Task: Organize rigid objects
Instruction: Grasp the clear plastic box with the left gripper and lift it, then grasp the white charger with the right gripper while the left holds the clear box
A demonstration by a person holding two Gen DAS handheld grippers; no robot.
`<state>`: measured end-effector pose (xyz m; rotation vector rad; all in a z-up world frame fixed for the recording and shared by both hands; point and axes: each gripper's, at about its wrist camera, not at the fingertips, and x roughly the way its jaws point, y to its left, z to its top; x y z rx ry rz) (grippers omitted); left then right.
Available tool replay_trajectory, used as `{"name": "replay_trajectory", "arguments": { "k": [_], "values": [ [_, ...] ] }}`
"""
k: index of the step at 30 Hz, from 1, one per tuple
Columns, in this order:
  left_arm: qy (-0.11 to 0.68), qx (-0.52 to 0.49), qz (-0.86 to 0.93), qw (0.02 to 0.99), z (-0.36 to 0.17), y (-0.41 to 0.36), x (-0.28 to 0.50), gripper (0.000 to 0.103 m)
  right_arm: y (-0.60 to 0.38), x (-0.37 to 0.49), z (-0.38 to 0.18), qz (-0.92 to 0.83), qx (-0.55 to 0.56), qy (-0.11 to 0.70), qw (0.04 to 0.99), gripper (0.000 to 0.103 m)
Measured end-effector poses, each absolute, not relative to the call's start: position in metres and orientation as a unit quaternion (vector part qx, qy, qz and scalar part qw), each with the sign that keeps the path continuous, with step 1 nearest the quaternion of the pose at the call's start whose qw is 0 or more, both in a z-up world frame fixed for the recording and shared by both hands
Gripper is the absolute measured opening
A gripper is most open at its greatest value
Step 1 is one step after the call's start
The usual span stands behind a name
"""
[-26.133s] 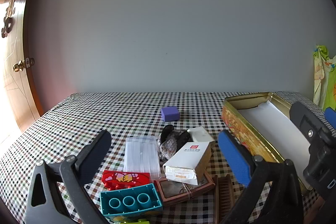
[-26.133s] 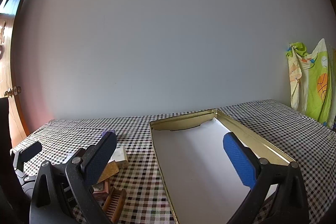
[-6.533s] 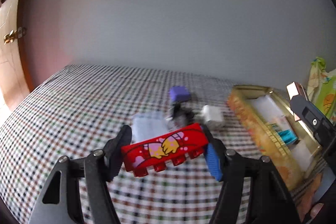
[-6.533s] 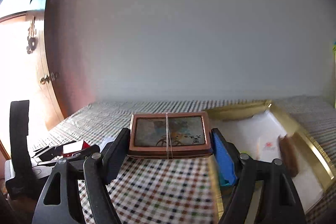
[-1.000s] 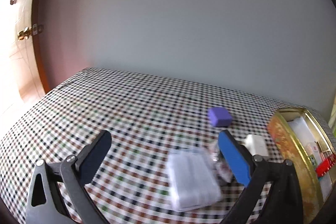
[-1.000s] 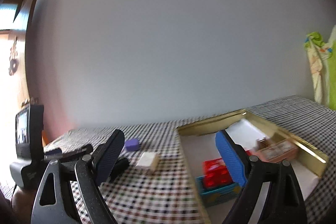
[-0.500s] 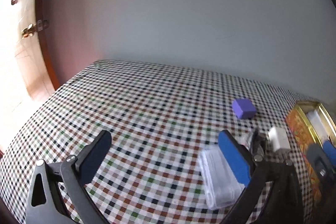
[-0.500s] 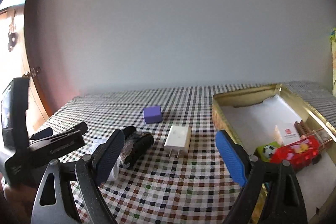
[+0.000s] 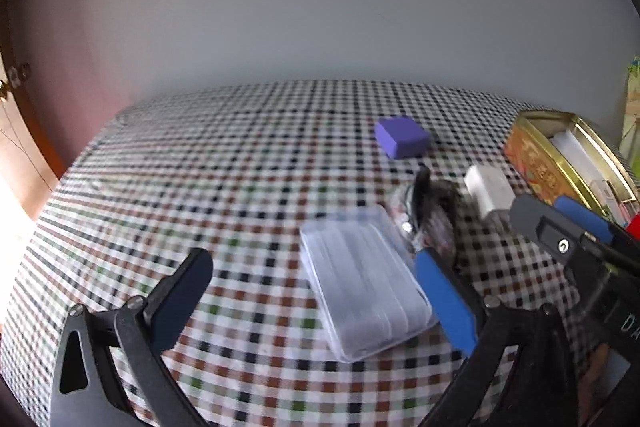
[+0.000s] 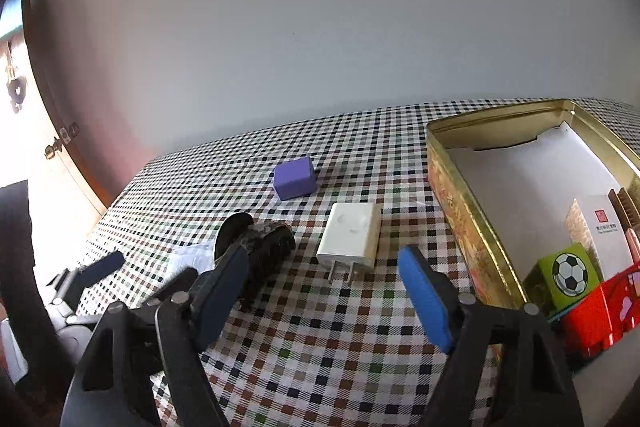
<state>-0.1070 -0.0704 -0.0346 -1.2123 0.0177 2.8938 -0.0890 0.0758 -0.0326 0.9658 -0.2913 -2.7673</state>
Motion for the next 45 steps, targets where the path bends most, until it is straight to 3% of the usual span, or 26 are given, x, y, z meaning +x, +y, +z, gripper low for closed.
{"name": "replay_trajectory", "arguments": {
  "k": [3, 5, 7, 14, 20, 23, 31, 42, 45],
  "values": [
    [-0.001, -0.402, 0.916, 0.009, -0.039, -0.07, -0.112, 0.103, 0.077, -0.092, -0.034, -0.934, 0.335, -0.085, 0.089, 0.072],
    [-0.003, -0.415, 0.91, 0.013, -0.043, -0.069, -0.116, 0.102, 0.08, -0.093, -0.035, -0.933, 0.343, -0.08, 0.075, 0.06],
    [0.0, -0.426, 0.904, 0.011, -0.047, -0.066, -0.121, 0.102, 0.082, -0.094, -0.037, -0.931, 0.348, -0.084, 0.072, 0.054],
    [-0.034, -0.453, 0.89, -0.03, -0.058, -0.08, -0.136, 0.1, 0.09, -0.1, -0.039, -0.93, 0.357, -0.084, 0.041, 0.052],
    [-0.037, -0.442, 0.895, -0.037, -0.055, -0.084, -0.139, 0.081, 0.094, -0.107, -0.046, -0.919, 0.378, -0.106, 0.048, 0.053],
    [-0.039, -0.433, 0.9, -0.033, -0.053, -0.083, -0.136, 0.054, 0.092, -0.106, -0.045, -0.919, 0.377, -0.106, 0.043, 0.054],
    [-0.095, -0.41, 0.907, -0.019, -0.049, -0.098, -0.126, 0.054, 0.071, -0.123, -0.042, -0.922, 0.377, -0.079, 0.038, 0.054],
    [-0.086, -0.376, 0.92, -0.062, -0.038, -0.102, -0.109, 0.054, 0.038, -0.16, -0.054, -0.905, 0.425, -0.013, 0.025, 0.055],
    [-0.088, -0.375, 0.92, -0.064, -0.035, -0.097, -0.109, 0.054, 0.045, -0.158, -0.053, -0.906, 0.422, -0.02, 0.035, 0.049]
  ]
}}
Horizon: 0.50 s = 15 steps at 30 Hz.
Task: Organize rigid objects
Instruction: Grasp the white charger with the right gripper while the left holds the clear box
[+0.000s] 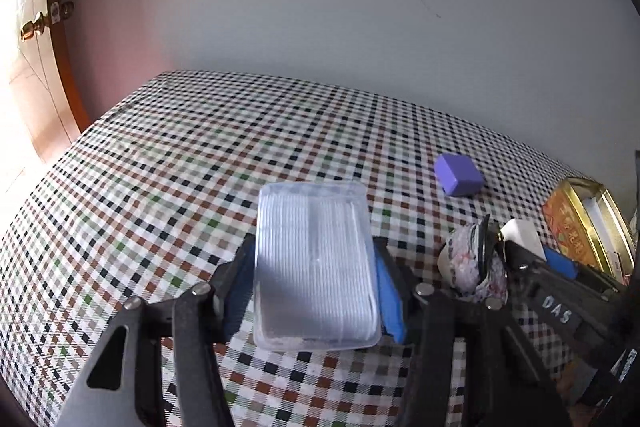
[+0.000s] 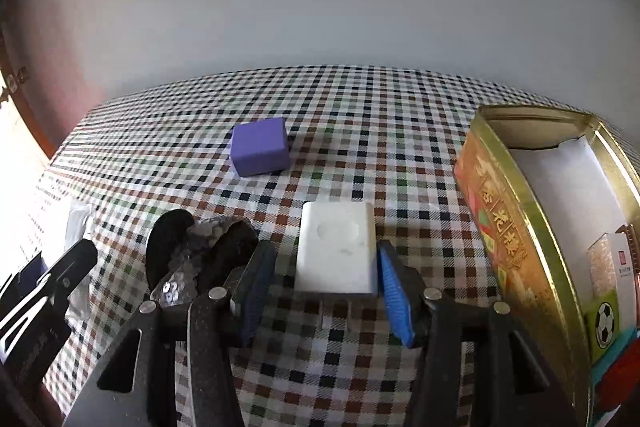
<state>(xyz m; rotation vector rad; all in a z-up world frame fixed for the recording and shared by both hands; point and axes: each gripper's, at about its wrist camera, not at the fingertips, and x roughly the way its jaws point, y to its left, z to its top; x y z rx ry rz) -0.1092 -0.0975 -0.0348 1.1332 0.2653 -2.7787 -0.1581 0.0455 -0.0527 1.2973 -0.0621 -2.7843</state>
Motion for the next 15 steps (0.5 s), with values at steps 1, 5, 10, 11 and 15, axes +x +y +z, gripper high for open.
{"name": "replay_trajectory", "arguments": {
  "k": [1, 5, 10, 11, 15],
  "values": [
    [0.089, 0.373, -0.921, 0.064, -0.034, -0.098, -0.108, 0.054, 0.05, -0.157, -0.052, -0.906, 0.42, -0.025, 0.037, 0.041],
    [0.083, 0.343, -0.933, 0.065, -0.021, -0.093, -0.093, 0.054, 0.069, -0.148, -0.048, -0.909, 0.403, -0.077, 0.069, 0.041],
    [0.06, 0.302, -0.95, 0.052, -0.007, -0.087, -0.081, 0.054, 0.08, -0.118, -0.02, -0.932, 0.323, -0.108, 0.124, 0.041],
    [0.058, 0.298, -0.952, 0.05, -0.008, -0.089, -0.081, 0.054, 0.08, -0.111, -0.015, -0.935, 0.309, -0.11, 0.132, 0.041],
    [0.05, 0.289, -0.955, 0.047, -0.004, -0.085, -0.075, 0.054, 0.083, -0.091, -0.005, -0.952, 0.268, -0.078, 0.123, 0.041]
  ]
}}
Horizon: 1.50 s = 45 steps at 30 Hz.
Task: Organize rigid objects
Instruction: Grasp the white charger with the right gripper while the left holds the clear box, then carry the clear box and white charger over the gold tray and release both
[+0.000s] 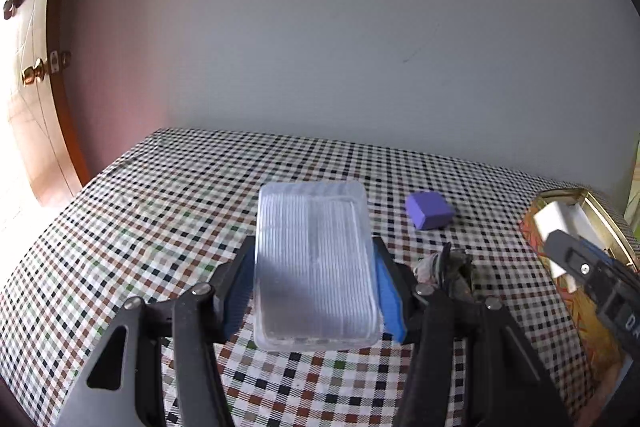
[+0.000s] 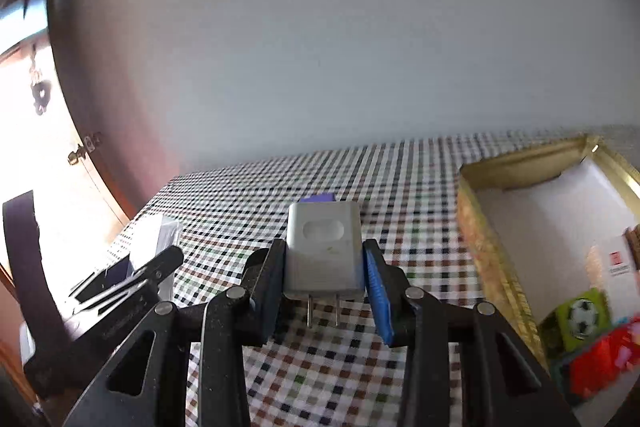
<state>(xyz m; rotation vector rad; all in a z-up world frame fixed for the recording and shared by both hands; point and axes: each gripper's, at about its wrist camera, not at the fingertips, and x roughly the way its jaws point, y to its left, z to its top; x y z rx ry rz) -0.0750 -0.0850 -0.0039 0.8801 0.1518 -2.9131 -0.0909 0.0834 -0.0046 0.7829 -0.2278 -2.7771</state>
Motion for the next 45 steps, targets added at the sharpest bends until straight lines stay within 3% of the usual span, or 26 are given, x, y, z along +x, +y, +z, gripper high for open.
{"name": "replay_trajectory", "arguments": {
  "k": [18, 30, 45],
  "values": [
    [0.079, 0.287, -0.952, 0.066, -0.004, -0.105, -0.066, 0.053, 0.084, -0.059, 0.004, -0.967, 0.235, -0.051, 0.086, 0.041],
    [0.111, 0.237, -0.965, 0.01, 0.017, -0.118, -0.038, 0.053, 0.091, -0.05, 0.016, -0.969, 0.217, -0.078, 0.087, 0.041],
    [0.103, 0.202, -0.974, -0.022, 0.029, -0.053, -0.023, 0.053, 0.118, -0.023, 0.033, -0.979, 0.157, -0.088, 0.097, 0.041]
  ]
}}
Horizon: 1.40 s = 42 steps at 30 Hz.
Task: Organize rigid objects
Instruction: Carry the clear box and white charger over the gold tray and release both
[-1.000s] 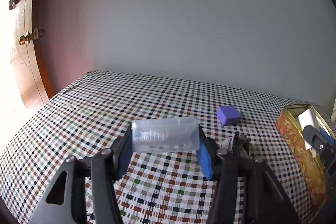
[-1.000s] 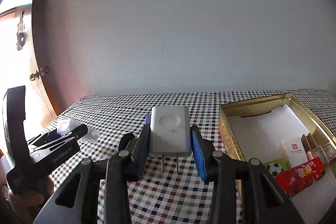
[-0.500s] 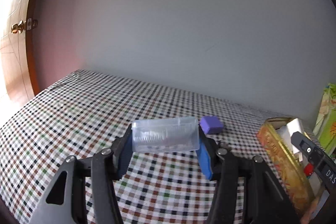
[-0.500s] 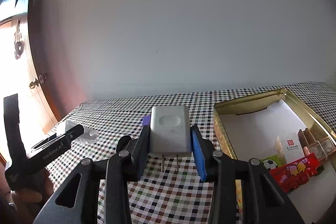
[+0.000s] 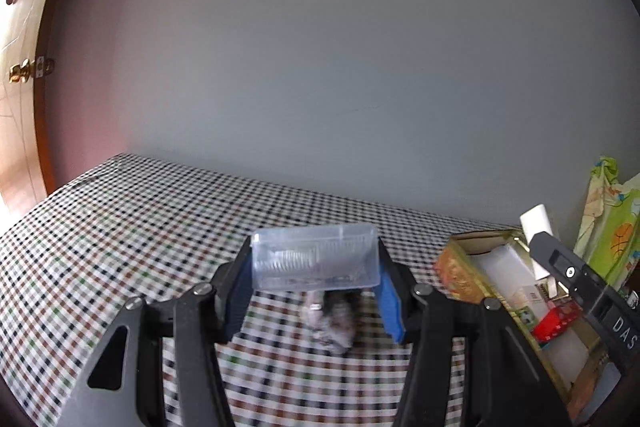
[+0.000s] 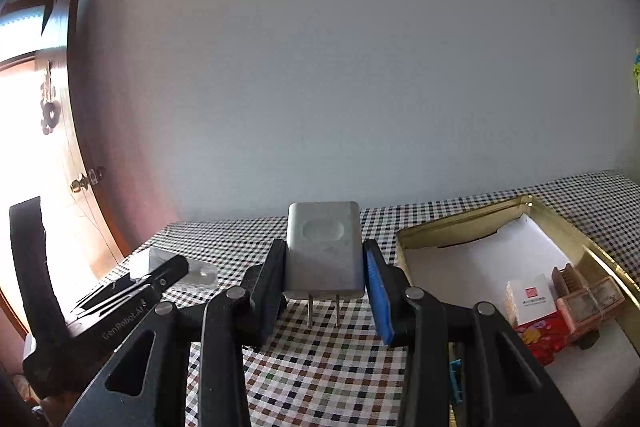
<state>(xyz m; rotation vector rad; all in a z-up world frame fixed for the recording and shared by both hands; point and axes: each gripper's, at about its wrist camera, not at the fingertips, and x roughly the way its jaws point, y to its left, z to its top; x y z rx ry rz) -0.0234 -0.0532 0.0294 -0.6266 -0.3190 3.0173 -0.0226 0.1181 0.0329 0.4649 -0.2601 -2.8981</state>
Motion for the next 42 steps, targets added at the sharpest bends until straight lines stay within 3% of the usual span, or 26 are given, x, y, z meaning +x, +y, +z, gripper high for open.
{"name": "replay_trajectory", "arguments": {
  "k": [24, 42],
  "values": [
    [-0.035, -0.188, 0.972, 0.133, 0.04, 0.082, -0.064, 0.053, 0.254, 0.005, 0.039, -0.99, 0.106, -0.094, -0.02, 0.041],
    [0.02, -0.261, 0.953, 0.151, 0.022, 0.157, -0.111, 0.053, 0.304, -0.027, 0.017, -0.968, 0.212, -0.131, -0.037, 0.041]
  ]
}}
